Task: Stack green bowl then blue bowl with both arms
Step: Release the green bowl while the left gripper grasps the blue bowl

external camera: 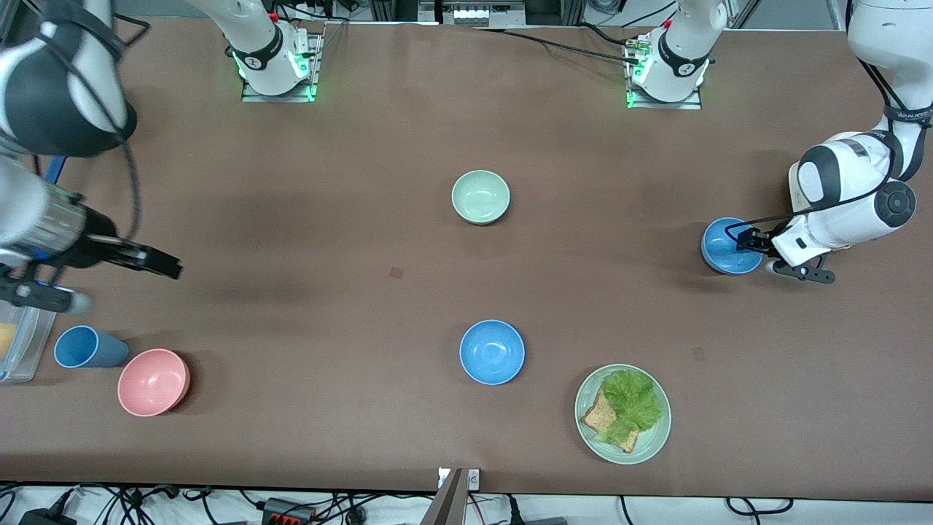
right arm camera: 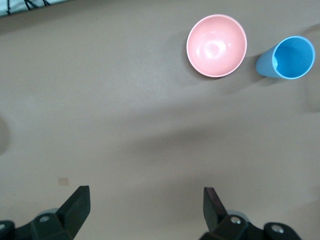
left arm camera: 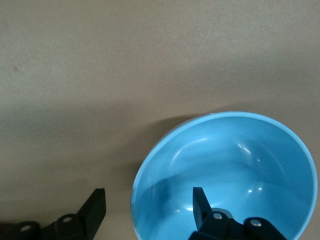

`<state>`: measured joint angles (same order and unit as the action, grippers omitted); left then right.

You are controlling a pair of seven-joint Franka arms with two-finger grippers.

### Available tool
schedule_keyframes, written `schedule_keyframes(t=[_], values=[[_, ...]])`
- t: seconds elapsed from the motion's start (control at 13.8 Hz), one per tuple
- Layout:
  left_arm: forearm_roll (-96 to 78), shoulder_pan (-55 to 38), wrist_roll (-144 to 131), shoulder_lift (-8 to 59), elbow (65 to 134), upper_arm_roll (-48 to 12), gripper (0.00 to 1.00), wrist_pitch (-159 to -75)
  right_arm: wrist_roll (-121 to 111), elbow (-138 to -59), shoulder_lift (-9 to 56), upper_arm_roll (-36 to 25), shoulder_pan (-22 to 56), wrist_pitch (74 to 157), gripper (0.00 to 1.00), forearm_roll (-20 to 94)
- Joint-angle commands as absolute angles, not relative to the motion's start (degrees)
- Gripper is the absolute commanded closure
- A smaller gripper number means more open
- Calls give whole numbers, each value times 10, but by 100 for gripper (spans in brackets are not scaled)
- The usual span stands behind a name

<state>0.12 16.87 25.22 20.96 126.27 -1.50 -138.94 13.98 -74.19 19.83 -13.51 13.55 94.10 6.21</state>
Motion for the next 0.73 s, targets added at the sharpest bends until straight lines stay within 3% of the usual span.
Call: schedule_keyframes(t=[0.0,0.44,0.65], values=[[14,177,261,212,1261,-20,50,-1397,101,-744,159,-49,36,932,0,48],[12,190,258,214,1259,-25,92,-1397,-26,-780,115,-7,-47,931,0,33],[12,192,261,212,1259,-26,99,-1396,-26,-792,105,-11,-19,930,0,-6]])
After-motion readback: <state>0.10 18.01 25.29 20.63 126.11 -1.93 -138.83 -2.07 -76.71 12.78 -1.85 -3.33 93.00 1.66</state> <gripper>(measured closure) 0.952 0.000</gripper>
